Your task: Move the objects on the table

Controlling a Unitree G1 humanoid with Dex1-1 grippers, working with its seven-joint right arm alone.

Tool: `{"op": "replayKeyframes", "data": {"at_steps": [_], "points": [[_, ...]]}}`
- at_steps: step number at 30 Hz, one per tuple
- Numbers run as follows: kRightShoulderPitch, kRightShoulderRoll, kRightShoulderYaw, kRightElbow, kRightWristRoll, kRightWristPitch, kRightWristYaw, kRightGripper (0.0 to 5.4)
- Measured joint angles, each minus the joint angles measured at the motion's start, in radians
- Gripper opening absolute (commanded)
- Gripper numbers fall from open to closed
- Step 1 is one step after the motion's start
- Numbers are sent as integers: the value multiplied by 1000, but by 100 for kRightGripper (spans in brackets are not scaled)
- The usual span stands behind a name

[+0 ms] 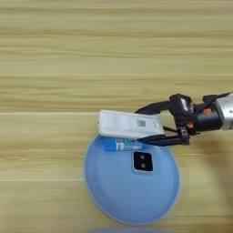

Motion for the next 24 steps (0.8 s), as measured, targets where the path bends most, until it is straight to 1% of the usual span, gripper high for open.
{"op": "replayKeyframes", "data": {"at_steps": [3,9,19,22,24], "points": [[15,-18,-1,-36,19,0,13,291],[76,-38,-4,-74,24,1,18,291],[128,-41,13,-58,15,1,-1,291],[148,-61,15,-51,14,1,6,291],[167,-77,17,-23,0,-2,21,291]]}}
